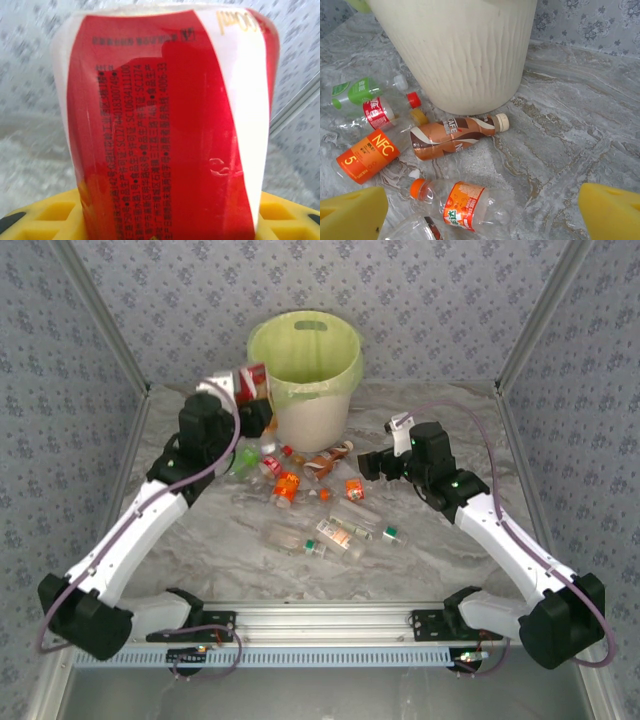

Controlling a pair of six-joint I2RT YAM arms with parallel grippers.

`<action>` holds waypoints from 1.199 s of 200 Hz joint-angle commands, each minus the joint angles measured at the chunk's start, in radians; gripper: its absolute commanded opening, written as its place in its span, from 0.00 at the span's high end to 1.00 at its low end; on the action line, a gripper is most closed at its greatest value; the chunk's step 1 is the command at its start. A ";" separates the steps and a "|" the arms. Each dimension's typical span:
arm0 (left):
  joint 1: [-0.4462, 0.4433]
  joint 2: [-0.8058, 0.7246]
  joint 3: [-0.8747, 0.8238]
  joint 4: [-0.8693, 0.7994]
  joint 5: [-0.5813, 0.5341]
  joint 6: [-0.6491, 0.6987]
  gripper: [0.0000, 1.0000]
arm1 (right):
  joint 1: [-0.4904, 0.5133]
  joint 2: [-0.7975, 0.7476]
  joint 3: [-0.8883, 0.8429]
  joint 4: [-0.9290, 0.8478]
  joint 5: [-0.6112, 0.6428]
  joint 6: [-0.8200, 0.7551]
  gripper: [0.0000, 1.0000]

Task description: Put the plastic bottles in the bin

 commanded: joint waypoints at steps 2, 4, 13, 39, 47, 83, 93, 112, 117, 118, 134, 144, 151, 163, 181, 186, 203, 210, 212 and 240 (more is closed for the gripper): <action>0.009 0.069 0.136 0.141 0.065 0.039 0.51 | 0.006 -0.029 -0.030 0.052 0.023 0.033 0.00; 0.009 0.077 0.146 0.147 0.070 0.040 0.51 | 0.005 -0.031 -0.031 0.053 0.024 0.035 0.00; 0.008 0.116 0.190 0.167 0.085 0.041 0.51 | 0.005 -0.038 -0.038 0.061 0.033 0.037 0.00; 0.009 0.228 0.300 0.247 0.111 0.057 0.51 | 0.003 -0.059 -0.047 0.056 0.084 0.044 0.00; 0.010 0.264 0.338 0.264 0.110 0.066 0.51 | 0.003 -0.066 -0.051 0.055 0.104 0.051 0.00; 0.015 0.447 0.573 0.236 0.069 0.125 0.49 | 0.003 -0.100 -0.081 0.073 0.124 0.074 0.00; 0.015 0.492 0.607 0.232 0.024 0.131 0.50 | 0.004 -0.107 -0.087 0.075 0.132 0.077 0.00; 0.028 0.545 0.592 0.299 0.024 0.129 0.49 | 0.003 -0.121 -0.089 0.064 0.162 0.084 0.00; 0.031 0.556 0.594 0.300 0.037 0.140 0.49 | 0.003 -0.126 -0.089 0.060 0.168 0.089 0.00; 0.032 0.557 0.596 0.299 0.039 0.142 0.49 | 0.003 -0.127 -0.088 0.059 0.170 0.090 0.00; 0.033 0.586 0.635 0.256 0.058 0.219 0.49 | 0.003 -0.146 -0.091 0.043 0.185 0.098 0.00; 0.034 0.608 0.675 0.199 0.060 0.254 0.49 | 0.004 -0.156 -0.097 0.037 0.191 0.102 0.00; 0.036 0.625 0.703 0.163 0.068 0.269 0.49 | 0.003 -0.163 -0.103 0.036 0.198 0.104 0.00; 0.035 0.658 0.753 0.107 0.105 0.316 0.49 | 0.002 -0.171 -0.116 0.041 0.208 0.110 0.00; 0.033 0.689 0.755 0.092 0.108 0.371 0.48 | 0.000 -0.175 -0.130 0.062 0.216 0.124 0.00; 0.033 0.687 0.735 0.111 0.099 0.385 0.48 | 0.001 -0.174 -0.133 0.066 0.217 0.127 0.00; 0.034 0.693 0.689 0.128 0.064 0.430 0.45 | 0.001 -0.168 -0.130 0.066 0.217 0.133 0.00; 0.033 0.699 0.674 0.137 0.045 0.444 0.44 | 0.001 -0.167 -0.128 0.063 0.218 0.134 0.00; 0.033 0.701 0.666 0.140 0.040 0.448 0.43 | 0.001 -0.167 -0.127 0.062 0.219 0.134 0.00; 0.034 0.699 0.606 0.171 0.020 0.476 0.33 | -0.001 -0.160 -0.110 0.039 0.236 0.124 0.00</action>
